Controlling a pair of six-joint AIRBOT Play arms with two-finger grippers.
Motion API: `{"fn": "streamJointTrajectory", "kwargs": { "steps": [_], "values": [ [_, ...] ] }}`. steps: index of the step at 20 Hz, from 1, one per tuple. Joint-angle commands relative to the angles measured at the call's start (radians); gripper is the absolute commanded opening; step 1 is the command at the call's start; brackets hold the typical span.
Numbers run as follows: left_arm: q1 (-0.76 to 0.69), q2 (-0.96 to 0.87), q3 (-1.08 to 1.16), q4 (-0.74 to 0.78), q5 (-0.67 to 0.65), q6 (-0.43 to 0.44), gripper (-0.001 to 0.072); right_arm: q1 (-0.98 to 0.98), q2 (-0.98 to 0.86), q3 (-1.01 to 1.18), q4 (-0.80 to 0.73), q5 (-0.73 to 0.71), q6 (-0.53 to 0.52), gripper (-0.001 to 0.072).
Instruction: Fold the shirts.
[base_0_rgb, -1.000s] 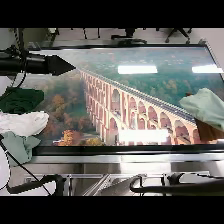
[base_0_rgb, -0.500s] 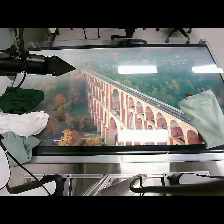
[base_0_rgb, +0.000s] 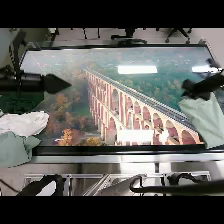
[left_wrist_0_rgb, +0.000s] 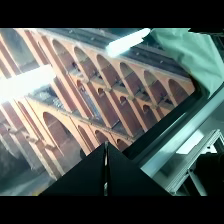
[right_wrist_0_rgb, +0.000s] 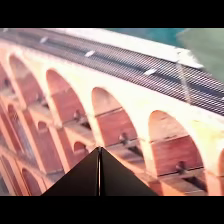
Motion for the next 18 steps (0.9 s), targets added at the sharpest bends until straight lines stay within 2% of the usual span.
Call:
{"fn": "streamJointTrajectory", "kwargs": {
  "steps": [1, 4, 9, 18],
  "values": [
    [0.003, 0.188, -0.295, 0.048, 0.039, 0.001, 0.0013, 0.255, 0.160, -0.319, -0.009, -0.154, 0.005, 0.0017],
    [0.003, 0.285, -0.434, 0.048, 0.061, 0.001, 0.0014, 0.348, 0.243, -0.457, -0.008, -0.252, 0.036, 0.0018],
    [0.003, 0.377, -0.540, 0.048, 0.080, 0.001, 0.0015, 0.354, 0.248, -0.465, 0.035, -0.238, 0.035, 0.0018],
    [0.003, 0.461, -0.584, 0.048, 0.085, 0.001, 0.0016, 0.354, 0.248, -0.465, 0.034, -0.239, 0.035, 0.0018]
  ]
}}
